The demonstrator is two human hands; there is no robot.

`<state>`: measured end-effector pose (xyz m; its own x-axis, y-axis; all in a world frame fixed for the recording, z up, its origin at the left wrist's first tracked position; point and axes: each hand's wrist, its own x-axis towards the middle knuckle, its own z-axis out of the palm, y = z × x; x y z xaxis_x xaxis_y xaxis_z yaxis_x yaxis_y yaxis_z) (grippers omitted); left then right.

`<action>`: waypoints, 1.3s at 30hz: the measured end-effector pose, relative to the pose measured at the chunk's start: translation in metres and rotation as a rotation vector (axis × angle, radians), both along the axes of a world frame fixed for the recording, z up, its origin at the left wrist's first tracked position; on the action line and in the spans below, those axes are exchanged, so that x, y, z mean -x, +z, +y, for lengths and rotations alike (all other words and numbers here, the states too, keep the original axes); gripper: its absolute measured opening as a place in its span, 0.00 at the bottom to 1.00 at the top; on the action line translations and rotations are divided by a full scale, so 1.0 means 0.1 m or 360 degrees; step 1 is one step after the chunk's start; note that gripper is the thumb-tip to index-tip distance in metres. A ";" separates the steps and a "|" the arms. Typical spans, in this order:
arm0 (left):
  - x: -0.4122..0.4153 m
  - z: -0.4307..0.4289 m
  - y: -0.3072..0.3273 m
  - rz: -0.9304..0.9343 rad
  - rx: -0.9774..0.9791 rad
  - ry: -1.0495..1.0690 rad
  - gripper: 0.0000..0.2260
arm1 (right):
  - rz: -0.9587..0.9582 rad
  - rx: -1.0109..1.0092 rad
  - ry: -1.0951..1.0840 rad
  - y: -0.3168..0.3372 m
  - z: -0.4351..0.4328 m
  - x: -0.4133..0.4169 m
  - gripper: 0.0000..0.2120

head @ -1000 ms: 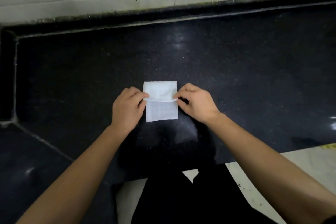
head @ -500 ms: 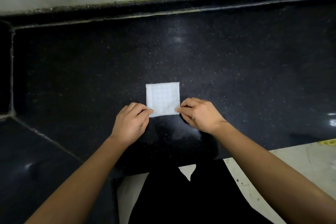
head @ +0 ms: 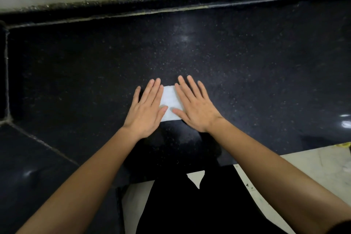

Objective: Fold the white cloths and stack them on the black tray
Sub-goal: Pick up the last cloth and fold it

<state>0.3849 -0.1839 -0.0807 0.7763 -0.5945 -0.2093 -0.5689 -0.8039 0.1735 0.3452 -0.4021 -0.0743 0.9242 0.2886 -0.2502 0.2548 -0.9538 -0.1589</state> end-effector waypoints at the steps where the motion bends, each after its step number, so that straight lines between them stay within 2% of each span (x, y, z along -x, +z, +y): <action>1: -0.04 0.02 -0.05 0.0048 -0.0105 -0.0015 0.31 | 0.0082 0.0097 0.0044 -0.06 -0.01 -0.02 0.37; 3: -0.09 0.07 -0.14 0.0124 -0.0204 -0.0045 0.32 | 0.0203 0.0165 0.0072 -0.14 -0.07 -0.04 0.38; 8: -0.11 0.08 -0.15 0.0186 -0.0210 -0.0081 0.32 | 0.0295 0.0193 0.0076 -0.16 -0.08 -0.07 0.39; 10: -0.11 0.07 -0.10 0.0234 -0.0131 -0.0029 0.32 | 0.0324 0.0088 0.0025 -0.11 -0.06 -0.07 0.40; 12: -0.17 0.04 0.02 0.0269 0.0098 0.0175 0.30 | 0.0314 -0.0148 -0.0132 0.02 -0.04 -0.16 0.40; 14: -0.29 -0.01 0.12 0.0237 0.0170 0.0305 0.28 | 0.0291 -0.0229 -0.0237 0.16 -0.03 -0.32 0.37; 17: -0.44 -0.10 0.19 0.0284 -0.0020 0.0256 0.26 | 0.0391 -0.0078 -0.0265 0.29 0.00 -0.58 0.30; 20: -0.54 -0.18 0.27 0.0414 -0.0087 0.0332 0.17 | 0.0561 -0.0043 -0.0345 0.38 0.02 -0.75 0.22; 22: -0.54 -0.21 0.33 0.0456 -0.0051 0.0413 0.10 | 0.0663 -0.0128 -0.0393 0.41 0.01 -0.78 0.16; 25: -0.45 -0.15 0.35 0.0475 0.0084 0.0526 0.07 | 0.0795 -0.0446 -0.0486 0.38 -0.09 -0.70 0.06; 31: -0.18 0.05 0.28 0.0800 0.0383 0.0826 0.14 | 0.0846 -0.1046 -0.0786 0.23 -0.18 -0.33 0.11; 33: -0.10 0.11 0.32 0.0888 0.0436 0.0902 0.09 | 0.0906 -0.1130 -0.0843 0.22 -0.16 -0.23 0.14; 34: -0.06 0.13 0.33 0.0949 0.0507 0.0951 0.07 | 0.0915 -0.1143 -0.0874 0.22 -0.16 -0.19 0.11; 36: 0.01 0.15 0.44 0.1071 0.0776 0.1090 0.05 | 0.0902 -0.1179 -0.0916 0.31 -0.14 -0.12 0.06; 39: 0.02 0.14 0.80 0.1186 0.1182 0.1261 0.06 | 0.0833 -0.1344 -0.0978 0.62 -0.11 -0.12 0.09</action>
<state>0.3833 -0.1696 -0.0009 0.8067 -0.1930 -0.5586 0.4328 -0.4507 0.7807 0.3576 -0.4133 -0.0119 0.8070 0.0855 -0.5843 -0.4973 -0.4351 -0.7506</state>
